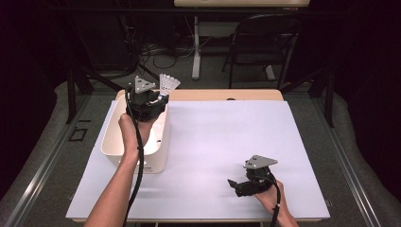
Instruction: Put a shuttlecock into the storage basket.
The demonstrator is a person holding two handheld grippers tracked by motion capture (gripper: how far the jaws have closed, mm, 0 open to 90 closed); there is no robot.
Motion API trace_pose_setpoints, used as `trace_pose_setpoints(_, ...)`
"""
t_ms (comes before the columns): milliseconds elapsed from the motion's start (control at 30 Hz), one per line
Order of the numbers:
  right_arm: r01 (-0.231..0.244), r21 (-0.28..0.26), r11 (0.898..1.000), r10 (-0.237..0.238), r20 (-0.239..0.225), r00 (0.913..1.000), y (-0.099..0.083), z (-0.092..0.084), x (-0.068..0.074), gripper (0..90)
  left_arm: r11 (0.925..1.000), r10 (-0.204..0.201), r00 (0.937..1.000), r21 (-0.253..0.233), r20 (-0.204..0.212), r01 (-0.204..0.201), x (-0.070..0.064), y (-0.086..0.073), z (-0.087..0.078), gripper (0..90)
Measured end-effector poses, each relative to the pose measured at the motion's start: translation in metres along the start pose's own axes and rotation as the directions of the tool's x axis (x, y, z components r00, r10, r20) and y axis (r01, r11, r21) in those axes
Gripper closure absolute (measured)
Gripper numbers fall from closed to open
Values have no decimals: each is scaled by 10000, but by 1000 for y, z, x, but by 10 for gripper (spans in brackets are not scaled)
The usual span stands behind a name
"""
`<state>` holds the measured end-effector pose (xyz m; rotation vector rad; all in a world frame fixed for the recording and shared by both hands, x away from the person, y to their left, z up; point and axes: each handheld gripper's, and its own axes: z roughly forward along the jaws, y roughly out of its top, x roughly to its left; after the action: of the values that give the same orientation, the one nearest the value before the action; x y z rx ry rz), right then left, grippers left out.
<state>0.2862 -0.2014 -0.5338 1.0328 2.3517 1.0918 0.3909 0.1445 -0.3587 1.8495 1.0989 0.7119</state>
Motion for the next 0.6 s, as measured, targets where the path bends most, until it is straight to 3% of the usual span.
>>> trace_pose_setpoints(600, -32, -28, 10000, 32, 3, 10000, 0, 0, 0, 44, 9995, -310, 9989, -73, -349, 308, 22, -12, -17, 652)
